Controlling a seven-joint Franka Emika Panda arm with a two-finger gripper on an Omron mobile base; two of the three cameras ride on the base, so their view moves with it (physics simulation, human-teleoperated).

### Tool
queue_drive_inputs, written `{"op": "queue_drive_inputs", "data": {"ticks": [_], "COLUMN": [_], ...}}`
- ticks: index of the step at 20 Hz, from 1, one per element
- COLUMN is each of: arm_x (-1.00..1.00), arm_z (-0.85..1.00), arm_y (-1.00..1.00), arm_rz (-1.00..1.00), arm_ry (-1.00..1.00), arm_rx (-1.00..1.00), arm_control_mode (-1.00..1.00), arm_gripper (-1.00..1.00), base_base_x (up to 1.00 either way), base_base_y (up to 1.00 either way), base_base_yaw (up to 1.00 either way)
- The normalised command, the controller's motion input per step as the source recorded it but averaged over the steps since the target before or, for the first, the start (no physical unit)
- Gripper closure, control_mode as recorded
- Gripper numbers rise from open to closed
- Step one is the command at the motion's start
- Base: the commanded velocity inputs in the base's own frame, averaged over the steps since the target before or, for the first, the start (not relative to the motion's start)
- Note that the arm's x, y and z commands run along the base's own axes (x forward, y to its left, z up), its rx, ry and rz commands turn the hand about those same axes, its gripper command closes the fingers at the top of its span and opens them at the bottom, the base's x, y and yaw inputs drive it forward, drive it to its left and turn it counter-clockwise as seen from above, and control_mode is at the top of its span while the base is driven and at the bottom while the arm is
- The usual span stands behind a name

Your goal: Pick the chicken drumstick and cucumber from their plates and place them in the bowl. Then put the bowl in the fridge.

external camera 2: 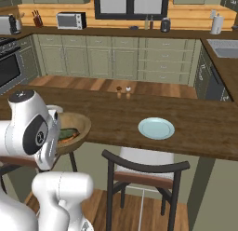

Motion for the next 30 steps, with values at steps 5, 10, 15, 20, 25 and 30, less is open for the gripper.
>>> {"op": "queue_drive_inputs", "data": {"ticks": [5, 10, 15, 20, 25, 30], "arm_x": [0.0, -0.07, 0.0, 0.0, 0.0, 0.0], "arm_z": [0.0, 0.0, 0.0, 0.0, 0.0, 0.0], "arm_y": [0.0, 0.0, 0.0, 0.0, 0.0, 0.0], "arm_rz": [0.0, 0.0, 0.0, 0.0, 0.0, 0.0], "arm_ry": [0.0, 0.0, 0.0, 0.0, 0.0, 0.0], "arm_rx": [0.0, 0.0, 0.0, 0.0, 0.0, 0.0], "arm_control_mode": [-1.0, 1.0, 1.0, 1.0, 1.0, 1.0], "arm_gripper": [1.0, 1.0, 1.0, 1.0, 1.0, 1.0], "base_base_x": [0.0, -0.4, -0.94, -0.06, 0.0, 0.31], "base_base_y": [0.0, 0.01, 0.05, 0.95, 1.0, 1.0], "base_base_yaw": [0.0, 0.0, 0.05, 0.49, 0.41, 0.13]}}
